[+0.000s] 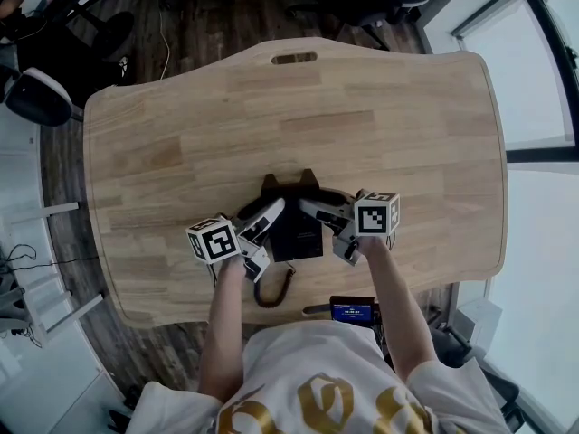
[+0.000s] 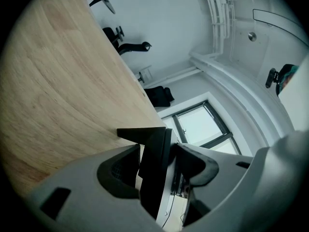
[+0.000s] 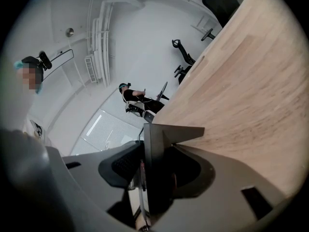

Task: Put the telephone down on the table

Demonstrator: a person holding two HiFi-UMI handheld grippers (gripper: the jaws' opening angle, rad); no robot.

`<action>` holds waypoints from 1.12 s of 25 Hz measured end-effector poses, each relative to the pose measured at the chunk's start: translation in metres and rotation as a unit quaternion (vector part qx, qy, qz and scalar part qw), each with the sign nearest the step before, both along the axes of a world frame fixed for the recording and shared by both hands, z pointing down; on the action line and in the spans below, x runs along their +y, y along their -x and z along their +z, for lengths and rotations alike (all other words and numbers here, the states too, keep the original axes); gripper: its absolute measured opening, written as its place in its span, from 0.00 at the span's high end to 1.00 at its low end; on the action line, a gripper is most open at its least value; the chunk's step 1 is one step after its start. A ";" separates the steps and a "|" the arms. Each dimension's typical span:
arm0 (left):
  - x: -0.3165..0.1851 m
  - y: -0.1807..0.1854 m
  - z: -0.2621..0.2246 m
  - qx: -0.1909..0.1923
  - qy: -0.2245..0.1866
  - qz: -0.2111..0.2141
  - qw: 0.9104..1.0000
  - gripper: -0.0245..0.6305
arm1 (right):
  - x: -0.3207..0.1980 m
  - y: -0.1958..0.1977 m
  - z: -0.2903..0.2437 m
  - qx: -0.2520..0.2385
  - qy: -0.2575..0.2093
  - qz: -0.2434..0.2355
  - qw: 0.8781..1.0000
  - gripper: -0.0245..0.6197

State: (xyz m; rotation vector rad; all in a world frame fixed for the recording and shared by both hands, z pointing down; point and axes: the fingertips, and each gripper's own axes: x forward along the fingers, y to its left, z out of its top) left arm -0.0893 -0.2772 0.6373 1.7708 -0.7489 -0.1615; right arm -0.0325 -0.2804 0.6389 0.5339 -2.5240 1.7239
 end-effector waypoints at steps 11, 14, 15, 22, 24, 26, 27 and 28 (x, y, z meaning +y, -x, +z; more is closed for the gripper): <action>-0.003 0.002 0.001 -0.016 -0.008 -0.010 1.000 0.60 | -0.001 -0.001 -0.001 0.012 -0.011 0.019 1.000 0.65; -0.002 0.002 0.000 -0.032 -0.008 -0.018 0.999 0.58 | 0.000 -0.004 -0.001 0.023 -0.015 0.026 0.999 0.65; -0.002 0.002 0.001 -0.034 -0.005 -0.021 0.999 0.57 | 0.000 -0.005 -0.001 0.026 -0.015 0.029 0.999 0.65; 0.000 0.006 0.002 -0.066 0.004 -0.032 0.997 0.56 | 0.002 -0.023 -0.002 0.053 -0.016 0.056 0.997 0.66; -0.001 0.007 -0.002 -0.076 0.000 -0.034 0.997 0.56 | -0.002 -0.029 -0.009 0.057 -0.028 0.074 0.995 0.66; -0.001 0.007 -0.008 -0.080 -0.009 -0.037 0.996 0.56 | -0.005 -0.034 -0.015 0.069 -0.047 0.090 0.992 0.70; -0.002 0.009 -0.012 -0.085 -0.014 -0.040 0.995 0.56 | -0.005 -0.036 -0.017 0.074 -0.054 0.096 0.991 0.71; -0.001 0.011 -0.014 -0.095 -0.019 -0.043 0.994 0.56 | -0.004 -0.038 -0.019 0.077 -0.058 0.101 0.990 0.72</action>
